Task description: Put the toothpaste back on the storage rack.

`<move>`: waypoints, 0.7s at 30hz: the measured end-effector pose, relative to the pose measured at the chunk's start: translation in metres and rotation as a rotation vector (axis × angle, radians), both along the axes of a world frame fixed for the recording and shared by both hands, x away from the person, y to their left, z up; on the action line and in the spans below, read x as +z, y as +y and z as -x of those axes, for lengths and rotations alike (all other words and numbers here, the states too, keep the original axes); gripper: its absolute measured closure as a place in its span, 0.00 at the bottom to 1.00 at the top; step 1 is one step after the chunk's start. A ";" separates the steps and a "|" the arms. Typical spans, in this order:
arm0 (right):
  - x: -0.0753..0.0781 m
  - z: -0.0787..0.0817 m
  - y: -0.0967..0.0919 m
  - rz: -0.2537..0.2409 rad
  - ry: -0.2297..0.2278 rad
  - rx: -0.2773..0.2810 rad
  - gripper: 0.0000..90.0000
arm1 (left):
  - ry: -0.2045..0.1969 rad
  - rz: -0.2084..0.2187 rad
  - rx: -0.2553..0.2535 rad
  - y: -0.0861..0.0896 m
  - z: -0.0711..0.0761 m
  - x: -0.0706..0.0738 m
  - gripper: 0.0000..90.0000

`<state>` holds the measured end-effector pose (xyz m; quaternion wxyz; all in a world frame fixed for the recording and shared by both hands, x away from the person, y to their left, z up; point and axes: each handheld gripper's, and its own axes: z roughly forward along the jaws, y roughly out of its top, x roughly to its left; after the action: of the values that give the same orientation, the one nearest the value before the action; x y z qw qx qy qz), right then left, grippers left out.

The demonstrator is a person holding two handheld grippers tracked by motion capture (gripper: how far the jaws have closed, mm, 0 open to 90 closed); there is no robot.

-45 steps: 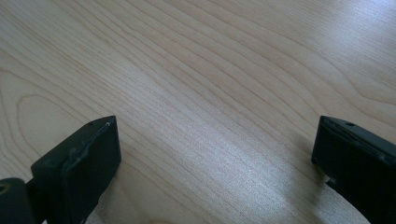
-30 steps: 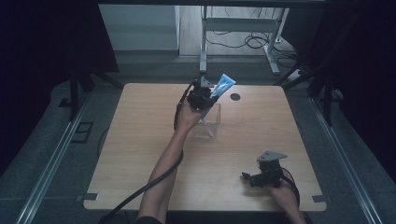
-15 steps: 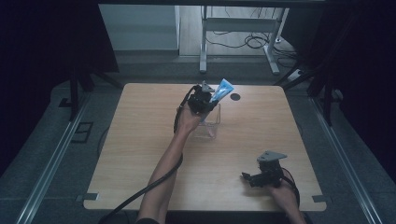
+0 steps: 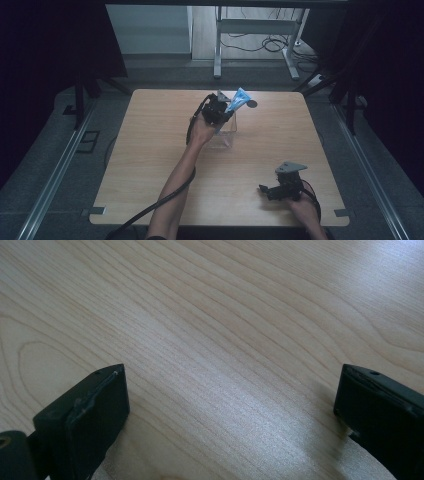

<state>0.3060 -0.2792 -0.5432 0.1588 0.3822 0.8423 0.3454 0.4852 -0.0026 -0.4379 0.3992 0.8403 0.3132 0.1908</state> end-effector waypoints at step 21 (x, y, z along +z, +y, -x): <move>0.000 0.000 0.000 0.000 0.000 0.000 0.01 | 0.019 -0.063 -0.015 0.003 0.005 -0.007 0.79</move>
<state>0.3060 -0.2792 -0.5432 0.1586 0.3821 0.8424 0.3454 0.4800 0.0003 -0.4451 0.3709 0.8567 0.3044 0.1894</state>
